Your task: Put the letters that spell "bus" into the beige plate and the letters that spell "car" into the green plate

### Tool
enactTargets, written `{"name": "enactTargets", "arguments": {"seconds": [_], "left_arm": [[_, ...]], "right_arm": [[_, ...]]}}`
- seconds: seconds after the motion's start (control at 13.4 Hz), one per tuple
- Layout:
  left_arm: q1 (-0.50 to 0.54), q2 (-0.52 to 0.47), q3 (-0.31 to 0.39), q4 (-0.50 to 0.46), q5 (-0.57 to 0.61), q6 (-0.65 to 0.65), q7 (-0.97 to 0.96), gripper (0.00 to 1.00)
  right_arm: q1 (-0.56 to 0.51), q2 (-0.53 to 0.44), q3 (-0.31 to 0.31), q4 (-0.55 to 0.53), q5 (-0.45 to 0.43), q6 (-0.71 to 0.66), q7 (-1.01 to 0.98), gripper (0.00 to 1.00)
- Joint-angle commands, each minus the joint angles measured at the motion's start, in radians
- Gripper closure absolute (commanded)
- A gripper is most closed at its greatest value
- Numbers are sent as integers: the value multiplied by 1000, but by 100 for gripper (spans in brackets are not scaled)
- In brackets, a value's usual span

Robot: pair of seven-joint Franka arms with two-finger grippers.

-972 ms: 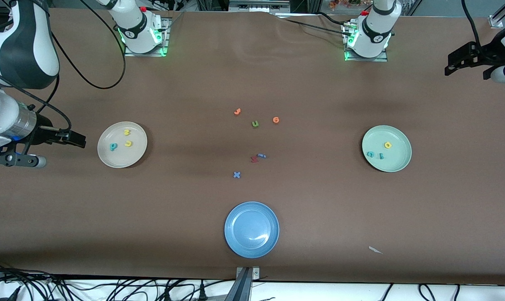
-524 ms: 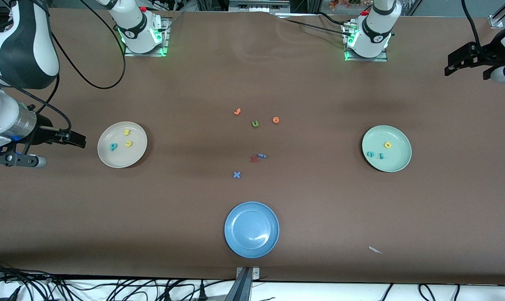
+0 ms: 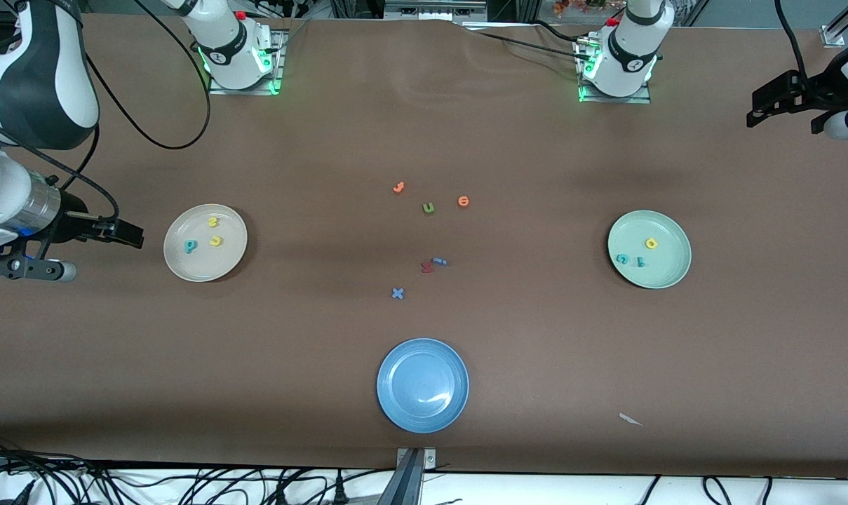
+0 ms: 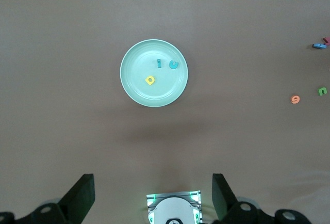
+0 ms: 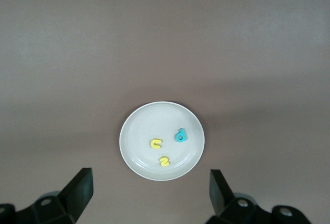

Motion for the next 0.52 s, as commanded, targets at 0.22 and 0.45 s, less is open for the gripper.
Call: {"name": "enactTargets", "arguments": {"seconds": [0.22,0.45], "left_arm": [[-8,13,3,34,14,-24,1,0],[-8,13,3,34,14,-24,1,0]], "right_arm": [[-8,-31,10,-18,-10,0,8,0],[-13,-30,9,-18,-7,0,11,0]]}}
